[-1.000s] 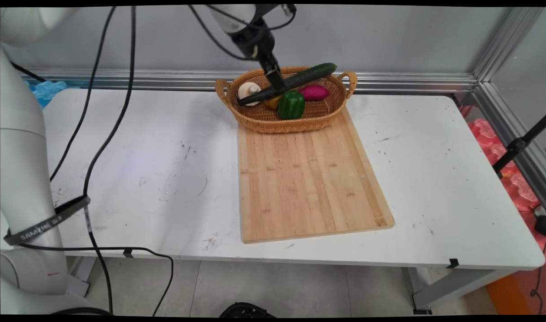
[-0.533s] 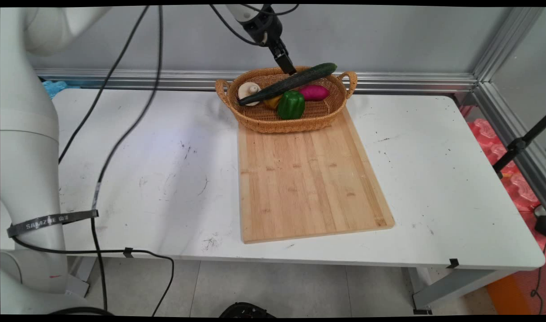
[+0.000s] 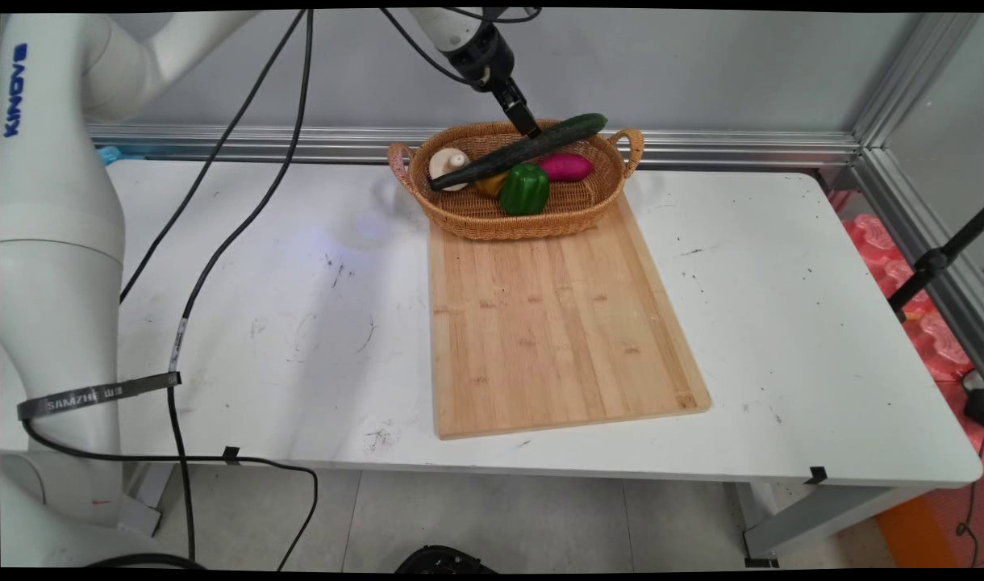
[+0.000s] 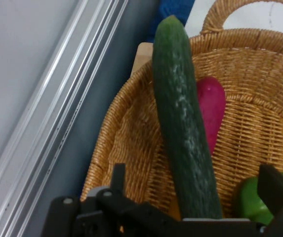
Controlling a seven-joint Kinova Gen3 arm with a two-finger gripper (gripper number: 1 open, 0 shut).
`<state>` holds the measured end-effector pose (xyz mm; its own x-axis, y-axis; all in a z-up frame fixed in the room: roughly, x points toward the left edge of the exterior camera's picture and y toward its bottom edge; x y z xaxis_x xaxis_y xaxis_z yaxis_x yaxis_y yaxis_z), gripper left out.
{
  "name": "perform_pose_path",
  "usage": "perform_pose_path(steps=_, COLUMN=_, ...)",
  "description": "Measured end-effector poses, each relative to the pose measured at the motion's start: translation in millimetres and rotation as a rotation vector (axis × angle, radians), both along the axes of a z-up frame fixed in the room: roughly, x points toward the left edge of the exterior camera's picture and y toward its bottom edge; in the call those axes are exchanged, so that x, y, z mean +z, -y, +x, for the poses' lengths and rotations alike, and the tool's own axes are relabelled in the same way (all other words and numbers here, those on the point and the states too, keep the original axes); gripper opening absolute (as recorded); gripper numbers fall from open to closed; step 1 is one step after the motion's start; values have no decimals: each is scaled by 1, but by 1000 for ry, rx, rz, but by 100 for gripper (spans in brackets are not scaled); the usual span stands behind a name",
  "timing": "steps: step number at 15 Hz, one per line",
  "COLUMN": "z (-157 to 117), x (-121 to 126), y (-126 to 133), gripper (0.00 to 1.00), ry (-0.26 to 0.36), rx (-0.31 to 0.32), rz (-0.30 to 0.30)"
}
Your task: Pick up the cucumber from the vegetable basket
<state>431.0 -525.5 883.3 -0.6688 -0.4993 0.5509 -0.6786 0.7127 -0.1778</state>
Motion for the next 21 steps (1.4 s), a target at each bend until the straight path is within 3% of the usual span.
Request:
perform_pose_path(steps=19, z=5, x=-55, y=30, gripper=100, ry=-70, rx=30, rz=37)
perform_pose_path(steps=20, z=4, x=-56, y=30, gripper=0, ry=-72, rx=28, rz=40)
perform_pose_path(steps=21, z=4, x=-58, y=29, gripper=0, ry=-74, rx=27, rz=42)
